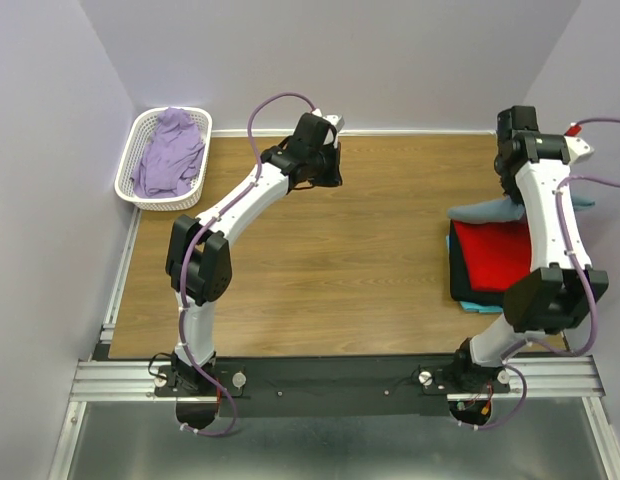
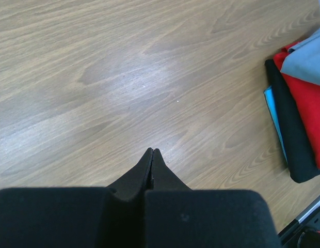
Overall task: Fold and stack the t-shirts
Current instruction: Neatly place the folded tshirt to the corner, then reset both grippers
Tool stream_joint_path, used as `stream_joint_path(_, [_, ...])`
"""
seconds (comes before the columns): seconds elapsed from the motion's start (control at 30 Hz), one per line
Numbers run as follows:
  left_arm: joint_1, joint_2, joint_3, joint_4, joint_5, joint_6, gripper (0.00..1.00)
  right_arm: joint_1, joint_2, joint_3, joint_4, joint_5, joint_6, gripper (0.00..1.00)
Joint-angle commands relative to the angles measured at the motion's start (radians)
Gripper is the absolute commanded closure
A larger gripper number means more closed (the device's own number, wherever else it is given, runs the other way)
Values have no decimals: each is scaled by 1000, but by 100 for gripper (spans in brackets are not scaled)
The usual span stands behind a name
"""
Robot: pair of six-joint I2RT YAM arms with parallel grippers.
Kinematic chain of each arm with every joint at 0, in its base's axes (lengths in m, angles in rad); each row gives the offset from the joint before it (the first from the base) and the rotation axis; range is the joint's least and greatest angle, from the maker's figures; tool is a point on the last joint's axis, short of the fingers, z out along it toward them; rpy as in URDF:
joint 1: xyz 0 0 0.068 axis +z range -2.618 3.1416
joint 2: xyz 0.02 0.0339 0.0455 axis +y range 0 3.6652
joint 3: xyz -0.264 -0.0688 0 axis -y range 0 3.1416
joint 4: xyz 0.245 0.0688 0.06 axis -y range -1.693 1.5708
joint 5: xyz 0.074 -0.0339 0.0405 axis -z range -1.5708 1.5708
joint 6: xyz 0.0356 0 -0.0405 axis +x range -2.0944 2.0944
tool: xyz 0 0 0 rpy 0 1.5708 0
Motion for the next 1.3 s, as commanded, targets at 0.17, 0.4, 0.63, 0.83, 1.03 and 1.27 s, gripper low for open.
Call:
stream_joint_path(0.17, [-16, -43, -44, 22, 55, 11, 100, -9, -236, -284, -69, -22, 68, 1])
stream_joint_path(0.4, [-22, -107, -130, 68, 72, 4, 100, -9, -450, -460, -69, -150, 26, 0])
stream_joint_path(0.63, [-22, -190, -234, 103, 59, 1, 100, -9, -554, -551, 193, -401, -171, 0])
stream_joint_path(0.83, [-17, -329, -329, 122, -11, 14, 97, 64, -525, -623, 439, -612, -223, 0])
stream_joint_path(1.03, [25, -515, -551, 215, -75, -8, 89, 452, -415, -583, 532, -454, -153, 0])
stream_joint_path(1.27, [47, -802, -823, 321, -157, -57, 85, 749, -274, -563, 746, -372, -179, 0])
